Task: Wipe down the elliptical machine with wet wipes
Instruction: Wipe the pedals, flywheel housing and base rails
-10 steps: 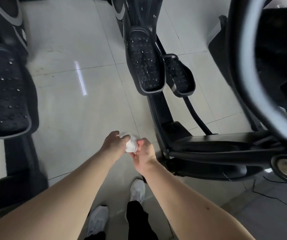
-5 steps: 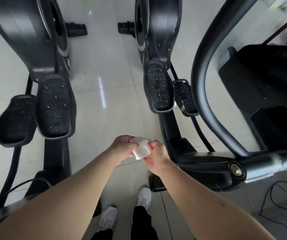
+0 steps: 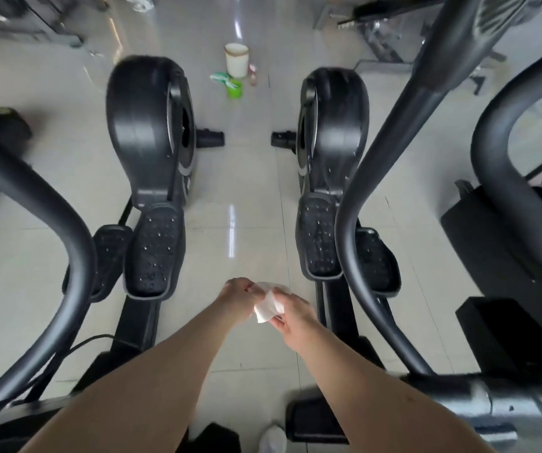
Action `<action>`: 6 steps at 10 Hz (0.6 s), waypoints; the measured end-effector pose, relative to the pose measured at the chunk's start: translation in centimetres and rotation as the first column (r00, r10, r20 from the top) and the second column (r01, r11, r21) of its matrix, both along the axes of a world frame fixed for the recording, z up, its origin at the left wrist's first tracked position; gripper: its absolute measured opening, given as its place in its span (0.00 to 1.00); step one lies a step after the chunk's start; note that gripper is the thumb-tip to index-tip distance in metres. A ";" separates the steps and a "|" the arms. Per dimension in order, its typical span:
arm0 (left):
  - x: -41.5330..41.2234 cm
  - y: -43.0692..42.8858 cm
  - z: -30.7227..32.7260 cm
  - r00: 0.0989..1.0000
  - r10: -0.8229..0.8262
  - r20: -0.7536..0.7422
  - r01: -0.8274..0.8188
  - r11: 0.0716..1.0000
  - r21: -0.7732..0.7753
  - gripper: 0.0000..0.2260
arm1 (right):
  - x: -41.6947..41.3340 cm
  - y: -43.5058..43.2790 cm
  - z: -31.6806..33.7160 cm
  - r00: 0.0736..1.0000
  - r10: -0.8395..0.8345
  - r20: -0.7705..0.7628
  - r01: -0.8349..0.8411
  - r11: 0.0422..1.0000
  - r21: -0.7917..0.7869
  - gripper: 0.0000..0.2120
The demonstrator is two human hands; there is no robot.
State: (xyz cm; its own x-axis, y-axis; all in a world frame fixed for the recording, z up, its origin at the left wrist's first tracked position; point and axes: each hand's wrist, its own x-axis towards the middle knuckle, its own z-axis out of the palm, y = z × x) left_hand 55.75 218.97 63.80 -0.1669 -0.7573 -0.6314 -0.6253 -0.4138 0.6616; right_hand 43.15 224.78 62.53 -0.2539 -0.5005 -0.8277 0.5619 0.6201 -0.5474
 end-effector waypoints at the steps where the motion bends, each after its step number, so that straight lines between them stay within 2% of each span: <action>1: -0.1 -1.7 1.6 1.000 0.023 0.012 -0.023 0.998 -0.052 0.06 | -0.3 -1.7 1.5 0.988 0.091 -0.123 -0.091 0.996 0.006 0.12; 2: 0.4 -4.1 2.6 0.999 0.048 0.017 -0.047 0.996 -0.079 0.05 | 0.1 -3.9 2.5 0.944 0.209 -0.255 -0.198 0.978 0.070 0.12; 3: 1.2 -7.1 3.3 1.000 0.026 0.011 -0.025 0.995 -0.096 0.08 | 1.0 -6.8 3.6 0.920 0.250 -0.301 -0.222 0.967 0.125 0.10; 4: 2.1 -10.5 3.7 1.000 0.020 0.021 -0.017 0.992 -0.123 0.09 | 2.3 -10.2 4.5 0.923 0.264 -0.279 -0.251 0.965 0.080 0.04; 5: 2.4 -14.5 4.2 0.999 0.021 0.029 -0.016 0.990 -0.142 0.10 | 3.4 -14.4 6.1 0.913 0.252 -0.322 -0.242 0.968 0.072 0.06; 6: 2.4 -18.5 4.8 0.998 0.010 0.061 -0.001 0.989 -0.151 0.12 | 4.2 -17.8 7.3 0.876 0.265 -0.404 -0.221 0.963 0.153 0.08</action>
State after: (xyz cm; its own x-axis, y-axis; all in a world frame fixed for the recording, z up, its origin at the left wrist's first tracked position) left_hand 58.14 200.46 68.59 -0.1268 -0.8455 -0.5187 -0.6650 -0.3156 0.6769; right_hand 47.30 206.97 69.84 -0.4672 -0.5120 -0.7208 0.1202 0.7709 -0.6255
